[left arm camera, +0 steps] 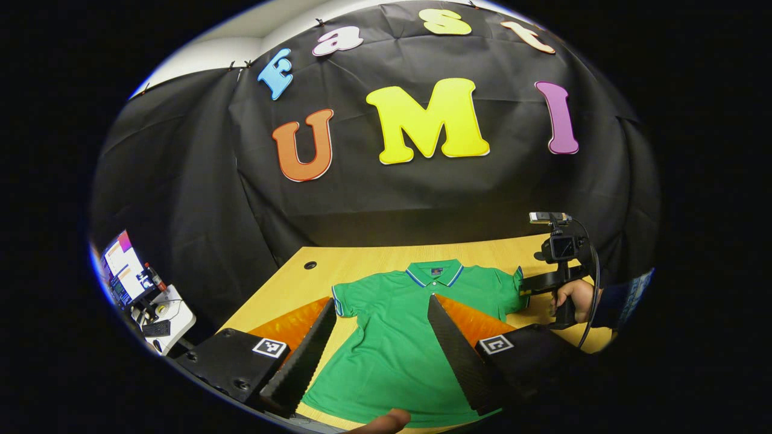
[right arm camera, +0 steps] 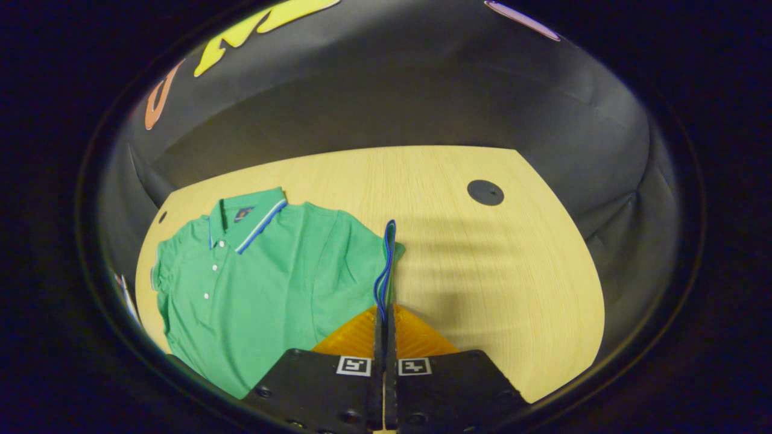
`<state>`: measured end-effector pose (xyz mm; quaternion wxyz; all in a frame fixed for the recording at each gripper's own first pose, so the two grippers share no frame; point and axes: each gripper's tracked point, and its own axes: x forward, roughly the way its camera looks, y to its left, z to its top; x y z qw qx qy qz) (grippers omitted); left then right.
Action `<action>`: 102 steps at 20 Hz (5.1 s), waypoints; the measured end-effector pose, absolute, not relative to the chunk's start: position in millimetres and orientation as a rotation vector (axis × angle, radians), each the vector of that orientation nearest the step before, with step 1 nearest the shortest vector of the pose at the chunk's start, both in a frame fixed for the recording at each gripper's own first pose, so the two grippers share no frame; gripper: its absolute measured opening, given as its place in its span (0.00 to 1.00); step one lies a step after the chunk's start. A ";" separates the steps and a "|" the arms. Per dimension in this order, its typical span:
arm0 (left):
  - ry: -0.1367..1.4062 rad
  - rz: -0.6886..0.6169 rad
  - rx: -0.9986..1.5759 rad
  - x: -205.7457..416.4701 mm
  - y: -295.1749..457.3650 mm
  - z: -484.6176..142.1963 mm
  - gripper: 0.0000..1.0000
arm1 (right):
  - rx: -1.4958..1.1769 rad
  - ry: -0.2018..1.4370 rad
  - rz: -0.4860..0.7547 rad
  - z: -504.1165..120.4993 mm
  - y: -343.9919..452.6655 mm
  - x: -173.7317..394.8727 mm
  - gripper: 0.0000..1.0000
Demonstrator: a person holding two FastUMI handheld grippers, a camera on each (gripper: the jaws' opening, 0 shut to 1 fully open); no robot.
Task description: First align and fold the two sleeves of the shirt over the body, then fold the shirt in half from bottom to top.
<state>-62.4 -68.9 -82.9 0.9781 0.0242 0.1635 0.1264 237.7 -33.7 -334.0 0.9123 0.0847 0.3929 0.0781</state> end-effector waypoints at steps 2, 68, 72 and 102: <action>0.326 0.255 0.035 -63.8 -62.6 -83.8 0.99 | 0.154 0.780 0.177 -318.6 -26.1 236.6 0.02; 0.816 0.209 -0.165 155.3 112.6 -321.5 0.05 | 0.073 0.486 0.022 -110.7 -5.0 -68.3 0.96; 0.771 0.182 -0.008 166.4 91.2 -292.9 0.05 | 0.105 0.522 0.003 -124.5 -14.3 -71.0 0.96; 0.616 -0.069 0.006 47.9 33.9 -219.1 0.90 | 0.140 0.685 0.031 -211.2 7.5 -105.6 0.96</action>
